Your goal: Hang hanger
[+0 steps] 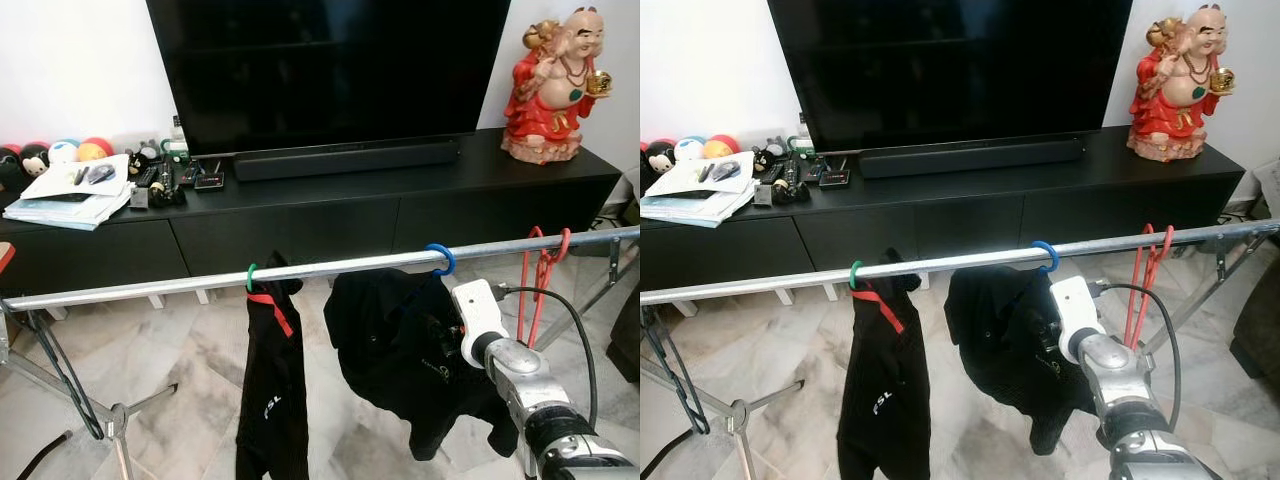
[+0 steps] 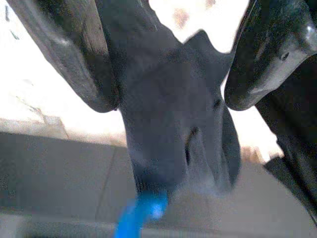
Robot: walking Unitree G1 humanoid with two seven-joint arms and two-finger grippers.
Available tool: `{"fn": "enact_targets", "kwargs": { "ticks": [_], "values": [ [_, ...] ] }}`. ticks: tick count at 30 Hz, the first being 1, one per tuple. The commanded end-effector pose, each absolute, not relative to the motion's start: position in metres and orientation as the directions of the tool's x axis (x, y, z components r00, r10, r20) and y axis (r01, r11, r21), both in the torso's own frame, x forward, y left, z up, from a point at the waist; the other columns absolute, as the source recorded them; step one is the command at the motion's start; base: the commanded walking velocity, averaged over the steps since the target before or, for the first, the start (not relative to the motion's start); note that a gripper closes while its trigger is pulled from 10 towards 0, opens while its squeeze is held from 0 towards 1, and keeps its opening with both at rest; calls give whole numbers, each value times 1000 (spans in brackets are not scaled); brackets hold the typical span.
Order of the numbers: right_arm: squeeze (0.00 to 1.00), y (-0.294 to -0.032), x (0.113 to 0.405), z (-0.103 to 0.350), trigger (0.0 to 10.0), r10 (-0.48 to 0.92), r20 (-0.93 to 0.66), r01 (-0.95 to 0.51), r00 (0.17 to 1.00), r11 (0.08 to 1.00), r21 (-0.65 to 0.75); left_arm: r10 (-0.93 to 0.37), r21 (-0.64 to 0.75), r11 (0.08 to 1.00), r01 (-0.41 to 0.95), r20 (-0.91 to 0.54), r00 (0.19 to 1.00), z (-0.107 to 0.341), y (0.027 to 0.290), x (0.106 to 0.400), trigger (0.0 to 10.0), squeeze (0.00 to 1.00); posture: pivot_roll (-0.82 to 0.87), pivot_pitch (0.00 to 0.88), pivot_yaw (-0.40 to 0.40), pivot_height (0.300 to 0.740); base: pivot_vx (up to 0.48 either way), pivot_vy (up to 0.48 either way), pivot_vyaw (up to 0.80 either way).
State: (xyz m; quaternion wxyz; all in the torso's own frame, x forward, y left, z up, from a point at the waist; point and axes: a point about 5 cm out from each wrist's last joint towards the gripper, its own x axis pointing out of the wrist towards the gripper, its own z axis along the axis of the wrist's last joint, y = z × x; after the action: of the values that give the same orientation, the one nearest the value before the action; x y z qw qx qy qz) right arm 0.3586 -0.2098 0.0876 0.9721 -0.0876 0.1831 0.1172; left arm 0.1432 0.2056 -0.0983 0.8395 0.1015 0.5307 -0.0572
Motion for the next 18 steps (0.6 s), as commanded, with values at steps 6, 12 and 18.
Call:
{"fn": "enact_targets", "kwargs": {
  "ticks": [6, 12, 18],
  "values": [
    [0, -204, 365, 98, 10000, 227, -321, -269, 920, 958, -95, 24, 116, 970, 211, -918, 395, -101, 207, 134, 10000, 0, 31, 0, 61, 740, 0, 0, 0],
    [0, -209, 364, 95, 10000, 160, -338, -224, 927, 961, -161, 21, 116, 968, 220, -919, 393, -102, 207, 134, 10000, 0, 37, 0, 60, 740, 0, 0, 0],
    [0, -227, 363, 95, 10000, -10, -343, -96, 939, 952, -291, 17, 116, 966, 230, -920, 390, -102, 206, 133, 10000, 0, 44, 0, 61, 740, 0, 0, 0]
  ]
}}
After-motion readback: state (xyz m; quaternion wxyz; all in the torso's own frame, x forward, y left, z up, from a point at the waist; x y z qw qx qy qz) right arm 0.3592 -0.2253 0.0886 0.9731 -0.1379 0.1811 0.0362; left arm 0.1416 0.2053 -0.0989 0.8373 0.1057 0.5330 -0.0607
